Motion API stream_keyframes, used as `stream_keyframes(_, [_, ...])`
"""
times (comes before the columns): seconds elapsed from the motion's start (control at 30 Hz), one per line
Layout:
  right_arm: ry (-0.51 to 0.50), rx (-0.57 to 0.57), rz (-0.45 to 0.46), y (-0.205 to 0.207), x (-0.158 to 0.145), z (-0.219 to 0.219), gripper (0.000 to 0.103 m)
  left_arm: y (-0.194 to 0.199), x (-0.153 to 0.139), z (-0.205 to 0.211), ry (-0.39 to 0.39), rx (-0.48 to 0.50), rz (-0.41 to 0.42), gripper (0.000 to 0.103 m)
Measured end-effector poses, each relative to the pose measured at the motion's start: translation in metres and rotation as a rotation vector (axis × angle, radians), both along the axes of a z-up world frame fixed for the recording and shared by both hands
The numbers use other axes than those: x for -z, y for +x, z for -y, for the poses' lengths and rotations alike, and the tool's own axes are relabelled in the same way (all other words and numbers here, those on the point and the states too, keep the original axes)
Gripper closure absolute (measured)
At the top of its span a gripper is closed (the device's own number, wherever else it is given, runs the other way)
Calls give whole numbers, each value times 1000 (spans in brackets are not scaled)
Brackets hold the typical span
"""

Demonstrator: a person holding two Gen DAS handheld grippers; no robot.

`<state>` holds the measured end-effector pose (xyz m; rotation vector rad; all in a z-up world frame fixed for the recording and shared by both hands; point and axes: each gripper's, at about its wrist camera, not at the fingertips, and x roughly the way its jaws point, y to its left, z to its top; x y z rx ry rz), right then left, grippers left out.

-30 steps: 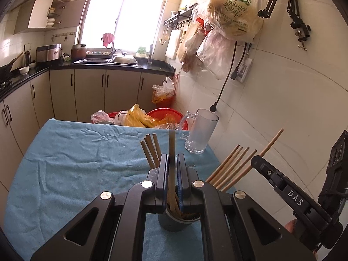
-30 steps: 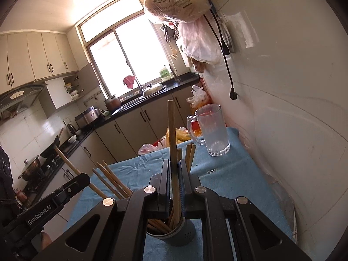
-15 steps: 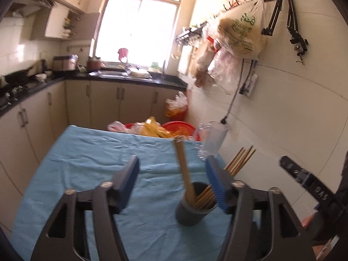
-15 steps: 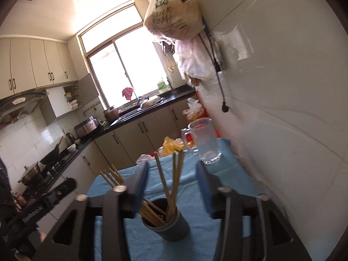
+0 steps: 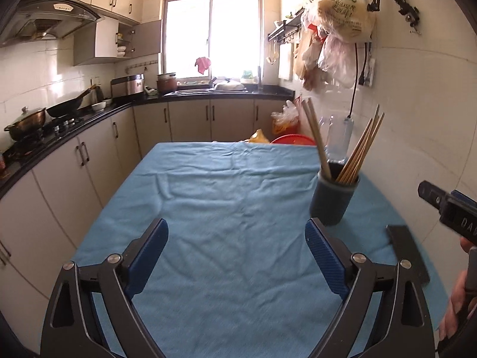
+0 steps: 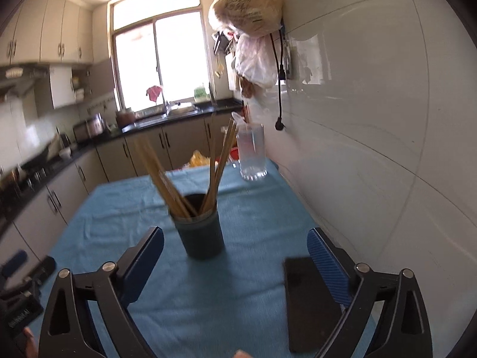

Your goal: Organize utensils

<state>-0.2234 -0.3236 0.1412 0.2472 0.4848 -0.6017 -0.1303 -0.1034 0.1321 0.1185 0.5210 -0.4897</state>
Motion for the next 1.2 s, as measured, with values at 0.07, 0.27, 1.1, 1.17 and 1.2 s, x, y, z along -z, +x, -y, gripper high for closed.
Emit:
stream_keyframes(0.07, [-6,7,-26,-7,7,-9,4,-9,2,-9,14,-8,19,10])
stream_keyframes(0.27, [-54,45,-64,-37,29,-44,3,-24,20,-31,42,-50,-18,10])
stream_keyframes(1.1, [-88,26,-154,-21,46,-61,2,-21,48,-27,104,-35,-105,10])
stream_keyframes(1.17, [-87,22,-162,-20,47,-62,2,-20,49,-27,104,-36,-105,10])
stream_keyframes(1.2, [-87,21,-164,-19,48,-63,2,-19,50,-28,103,-38,-106,10])
